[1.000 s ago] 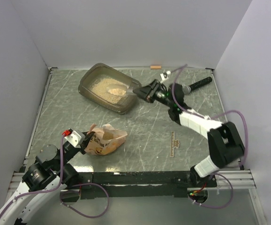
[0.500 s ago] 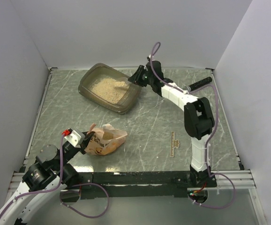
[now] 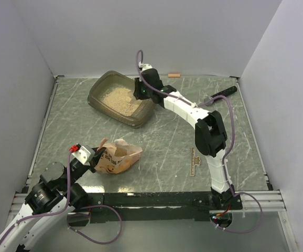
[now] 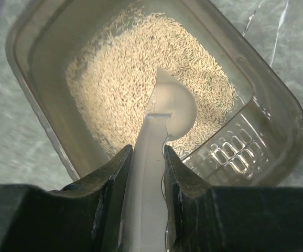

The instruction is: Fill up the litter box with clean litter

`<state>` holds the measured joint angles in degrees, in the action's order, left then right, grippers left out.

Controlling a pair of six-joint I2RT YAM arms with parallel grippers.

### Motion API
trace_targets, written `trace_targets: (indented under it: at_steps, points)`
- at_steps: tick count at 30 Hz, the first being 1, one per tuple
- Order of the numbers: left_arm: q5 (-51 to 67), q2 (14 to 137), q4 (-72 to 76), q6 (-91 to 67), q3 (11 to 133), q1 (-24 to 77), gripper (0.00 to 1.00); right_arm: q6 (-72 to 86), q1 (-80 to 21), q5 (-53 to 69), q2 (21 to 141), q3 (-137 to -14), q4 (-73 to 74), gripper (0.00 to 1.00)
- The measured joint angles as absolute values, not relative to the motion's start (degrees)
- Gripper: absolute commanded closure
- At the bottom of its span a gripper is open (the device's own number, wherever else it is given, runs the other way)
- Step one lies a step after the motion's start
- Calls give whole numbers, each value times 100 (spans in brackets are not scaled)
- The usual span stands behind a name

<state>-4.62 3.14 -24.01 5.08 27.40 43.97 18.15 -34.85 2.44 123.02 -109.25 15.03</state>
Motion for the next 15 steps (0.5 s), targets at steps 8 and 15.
trace_targets:
  at_steps: [8,15]
  points:
    - [-471,333,-2390,508,2740,4397,99,1094,-3804,-307,11837,-10560,1732,100]
    - [-482,561,-2259,508,2744,4397,99,1055,-3518,-552,9550,-8696,1389,100]
